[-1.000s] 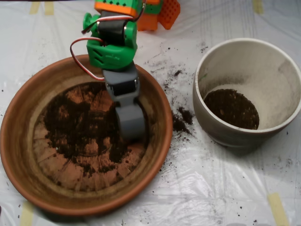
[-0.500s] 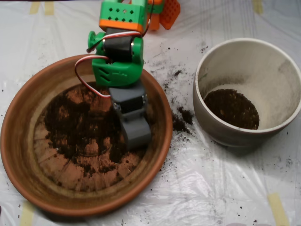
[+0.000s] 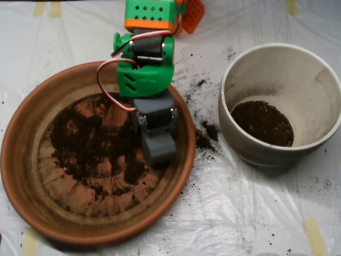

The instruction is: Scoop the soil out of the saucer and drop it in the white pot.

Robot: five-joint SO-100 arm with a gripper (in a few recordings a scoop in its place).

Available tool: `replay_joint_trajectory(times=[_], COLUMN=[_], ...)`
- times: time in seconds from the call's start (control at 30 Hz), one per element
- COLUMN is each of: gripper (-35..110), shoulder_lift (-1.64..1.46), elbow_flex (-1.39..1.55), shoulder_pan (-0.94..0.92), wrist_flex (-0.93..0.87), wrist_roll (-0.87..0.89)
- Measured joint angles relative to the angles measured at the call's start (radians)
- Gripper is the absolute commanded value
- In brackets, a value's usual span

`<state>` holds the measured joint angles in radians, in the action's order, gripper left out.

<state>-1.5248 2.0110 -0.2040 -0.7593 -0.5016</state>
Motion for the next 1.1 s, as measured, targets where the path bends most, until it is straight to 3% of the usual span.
replay_joint_trajectory(times=[0.17,0.6,1.1], gripper=[0,-1,-1], shoulder_lift=[-0.081,-0.183,-0.534], elbow_flex=[0.121,0.141,-0.141], shoulder_pan=[0.011,-0.08,0.061], wrist_flex=[0.107,0.133,-0.318], wrist_roll=[-0.015,0.092,0.221])
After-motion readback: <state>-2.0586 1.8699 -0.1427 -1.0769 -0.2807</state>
